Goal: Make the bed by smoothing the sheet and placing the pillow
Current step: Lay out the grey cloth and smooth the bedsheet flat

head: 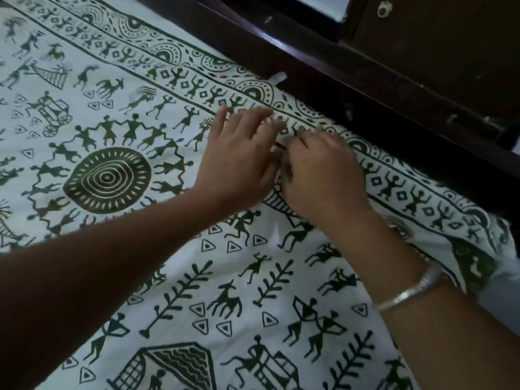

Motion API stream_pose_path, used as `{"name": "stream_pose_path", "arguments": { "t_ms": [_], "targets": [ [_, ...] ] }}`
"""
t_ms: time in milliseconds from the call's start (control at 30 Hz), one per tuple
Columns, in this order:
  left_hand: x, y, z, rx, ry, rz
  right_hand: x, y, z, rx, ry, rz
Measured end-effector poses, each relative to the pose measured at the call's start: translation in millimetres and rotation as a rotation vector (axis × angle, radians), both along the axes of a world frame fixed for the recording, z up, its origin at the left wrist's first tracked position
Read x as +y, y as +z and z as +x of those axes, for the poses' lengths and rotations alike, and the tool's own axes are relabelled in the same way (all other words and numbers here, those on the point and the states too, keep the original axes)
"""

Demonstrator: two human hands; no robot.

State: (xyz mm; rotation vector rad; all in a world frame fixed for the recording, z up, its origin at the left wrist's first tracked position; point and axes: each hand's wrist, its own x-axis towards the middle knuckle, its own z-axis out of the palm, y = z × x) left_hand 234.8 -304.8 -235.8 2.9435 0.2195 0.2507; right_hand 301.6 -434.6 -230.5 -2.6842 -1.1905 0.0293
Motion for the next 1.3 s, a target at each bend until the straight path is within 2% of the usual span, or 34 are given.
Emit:
{"name": "stream_pose_path", "arguments": {
  "t_ms": [67, 167, 267, 367, 467, 533, 633, 767, 867, 933, 1000, 1033, 1167, 1300],
  "targets": [
    [-19.0, -9.3, -30.8, 0.149, -0.075, 0.043, -31.4, -5.7, -25.4, -0.05, -0.022, 0.034],
    [-25.0, -32.6, -47.3, 0.372, -0.141, 0.074, -69.9, -23.8, -49.2, 0.023, -0.058, -0.13],
    [-14.0, -44.4, -29.4, 0.393, -0.161, 0.108, -81.2, -39.9, -47.2, 0.074, -0.112, -0.267],
    [-9.6, -35.4, -9.4, 0.437, -0.136, 0.151, -71.2, -39.6, -32.3, 0.087, -0.218, -0.271],
    [-34.0, -17.5, -15.0, 0.346, -0.121, 0.132, -77.1, -26.3, -31.4, 0.068, -0.308, -0.172],
    [-65.3, -17.0, -40.6, 0.26, -0.245, 0.127, -97.1, -26.6, -51.4, -0.023, -0.309, -0.117],
    [-99.2, -35.1, -84.5, 0.346, -0.376, 0.155, -137.9, -40.7, -95.3, -0.022, -0.248, -0.182],
    [-113.4, -40.5, -83.6, 0.364, -0.213, 0.179, -179.4, -48.8, -111.0, 0.167, -0.553, -0.21],
    [-153.8, -33.8, -95.8, 0.288, -0.273, 0.136, -184.0, -44.3, -117.3, 0.245, -0.799, 0.007],
    [-186.6, -36.2, -116.9, 0.33, -0.347, 0.082, -185.0, -42.9, -122.5, 0.369, -0.925, 0.13],
    [-206.3, -40.8, -129.2, 0.36, -0.317, 0.055, -191.2, -40.4, -124.5, 0.51, -0.928, 0.166],
    [-211.7, -42.1, -131.3, 0.357, -0.3, 0.055, -195.0, -38.6, -124.2, 0.515, -0.888, 0.164],
    [-231.2, -38.9, -135.7, 0.348, -0.406, 0.052, -206.3, -28.2, -122.1, 0.361, -0.809, 0.1],
    [-242.4, -33.7, -140.4, 0.369, -0.421, 0.033, -213.7, -24.0, -125.4, 0.362, -0.833, 0.145]
  ]
}}
